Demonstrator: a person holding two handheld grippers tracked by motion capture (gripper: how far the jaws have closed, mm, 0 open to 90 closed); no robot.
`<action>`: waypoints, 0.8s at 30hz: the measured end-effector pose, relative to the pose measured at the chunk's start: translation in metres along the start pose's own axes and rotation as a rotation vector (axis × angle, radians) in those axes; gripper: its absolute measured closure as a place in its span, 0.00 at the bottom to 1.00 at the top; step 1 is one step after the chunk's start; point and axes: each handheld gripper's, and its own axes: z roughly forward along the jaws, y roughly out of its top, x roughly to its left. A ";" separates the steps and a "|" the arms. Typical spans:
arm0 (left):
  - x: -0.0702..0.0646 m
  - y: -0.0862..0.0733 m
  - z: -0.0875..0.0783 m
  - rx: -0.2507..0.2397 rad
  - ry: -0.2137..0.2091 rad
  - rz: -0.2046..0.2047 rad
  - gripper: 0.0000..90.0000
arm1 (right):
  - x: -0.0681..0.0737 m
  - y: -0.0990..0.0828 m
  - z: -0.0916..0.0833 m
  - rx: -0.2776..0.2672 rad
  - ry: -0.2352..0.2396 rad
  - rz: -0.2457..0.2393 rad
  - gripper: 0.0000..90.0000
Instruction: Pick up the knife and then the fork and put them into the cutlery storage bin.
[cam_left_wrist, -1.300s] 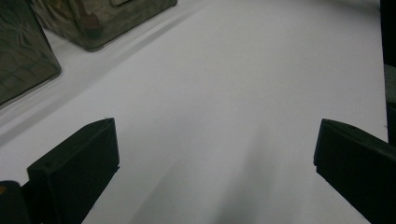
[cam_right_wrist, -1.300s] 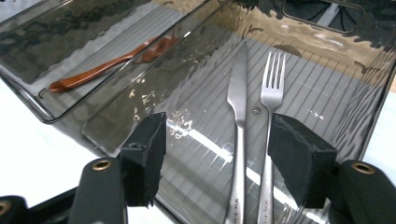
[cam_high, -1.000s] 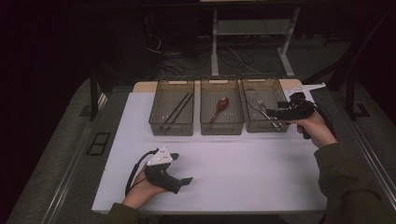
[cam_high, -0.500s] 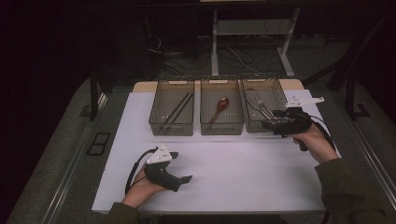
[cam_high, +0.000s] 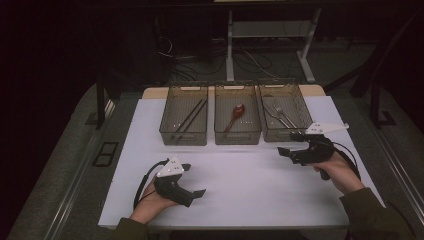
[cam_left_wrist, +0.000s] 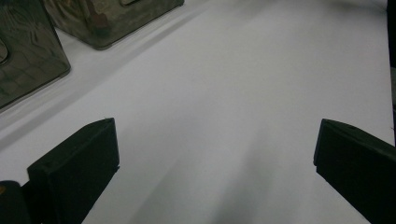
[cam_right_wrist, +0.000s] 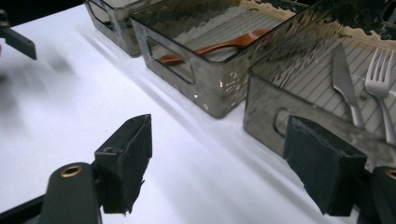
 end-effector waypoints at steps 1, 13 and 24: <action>0.000 0.000 0.000 -0.002 0.001 0.000 0.00 | 0.002 -0.002 -0.001 0.000 0.002 0.000 0.26; 0.000 0.000 -0.001 -0.003 0.002 0.000 0.00 | 0.019 -0.035 -0.009 -0.016 0.037 0.025 0.25; 0.000 0.000 -0.002 -0.005 0.001 -0.002 0.00 | 0.031 -0.059 -0.011 0.007 0.067 0.028 0.24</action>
